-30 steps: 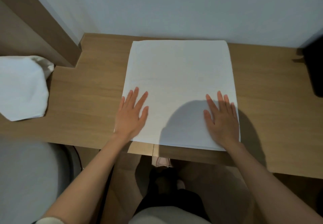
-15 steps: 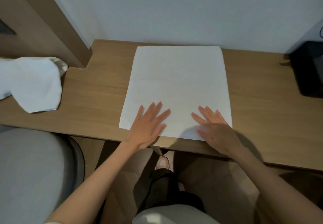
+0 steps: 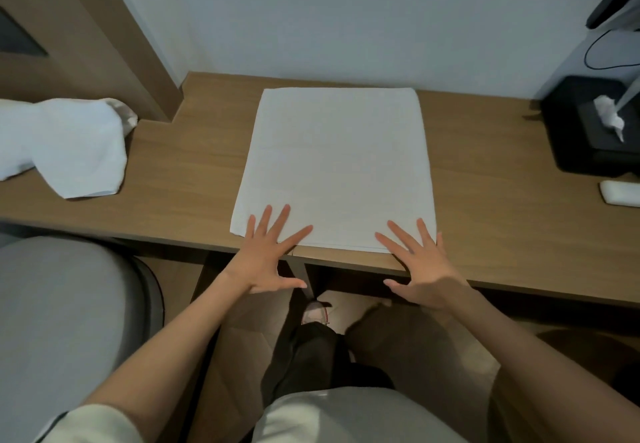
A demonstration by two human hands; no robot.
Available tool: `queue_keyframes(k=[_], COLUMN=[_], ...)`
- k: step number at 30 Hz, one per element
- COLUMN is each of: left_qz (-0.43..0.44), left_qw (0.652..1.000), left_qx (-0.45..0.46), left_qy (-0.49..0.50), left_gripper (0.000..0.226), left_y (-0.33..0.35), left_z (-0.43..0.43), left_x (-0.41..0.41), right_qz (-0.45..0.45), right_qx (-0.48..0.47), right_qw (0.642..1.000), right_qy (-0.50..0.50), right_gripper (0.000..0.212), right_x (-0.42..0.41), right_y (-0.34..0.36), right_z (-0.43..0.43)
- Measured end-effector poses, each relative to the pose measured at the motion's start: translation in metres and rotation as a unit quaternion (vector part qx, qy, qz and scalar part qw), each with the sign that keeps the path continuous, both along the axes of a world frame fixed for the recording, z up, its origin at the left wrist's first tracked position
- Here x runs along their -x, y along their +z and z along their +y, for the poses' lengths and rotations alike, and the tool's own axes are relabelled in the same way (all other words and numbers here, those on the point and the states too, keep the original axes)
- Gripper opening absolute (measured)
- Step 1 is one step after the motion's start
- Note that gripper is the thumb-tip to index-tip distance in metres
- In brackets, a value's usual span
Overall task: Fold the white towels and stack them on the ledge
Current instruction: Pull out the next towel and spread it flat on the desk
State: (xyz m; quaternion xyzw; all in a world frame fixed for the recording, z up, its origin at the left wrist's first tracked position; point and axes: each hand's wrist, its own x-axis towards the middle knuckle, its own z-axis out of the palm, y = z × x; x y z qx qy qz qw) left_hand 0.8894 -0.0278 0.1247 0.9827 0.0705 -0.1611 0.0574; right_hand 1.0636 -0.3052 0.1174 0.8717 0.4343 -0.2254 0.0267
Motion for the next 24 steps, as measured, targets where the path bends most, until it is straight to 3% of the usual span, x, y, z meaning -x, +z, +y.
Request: queue_keyframes(k=[5,9,13,19,24], left_qz=[-0.042,-0.108,-0.159,-0.209,-0.195], left_qw=[0.999,0.992,0.985,0.975,0.969], left_qx=[0.003,-0.011,0.001,0.01,0.041], left_qy=[0.025,0.062,0.067,0.07,0.144], left_gripper=[0.088,0.074,0.081,0.064,0.059], left_y=[0.008,0.017,0.022,0.023,0.028], left_z=[-0.008,-0.012,-0.01,-0.004,0.005], left_x=[0.026,0.045,0.057,0.066,0.068], right_qz=[-0.045,-0.141,-0.178,-0.097,0.01], right_qx=[-0.061,-0.088,-0.116,-0.185,-0.296], right_qw=[0.997,0.986,0.977,0.977,0.938], right_qy=[-0.018,0.002,-0.011,-0.033,-0.178], right_gripper=[0.068,0.046,0.041,0.023,0.02], right_x=[0.012,0.024,0.036,0.033,0.019], right_y=[0.008,0.019,0.021,0.024,0.031], right_z=[-0.015,-0.014,-0.02,-0.031,-0.028])
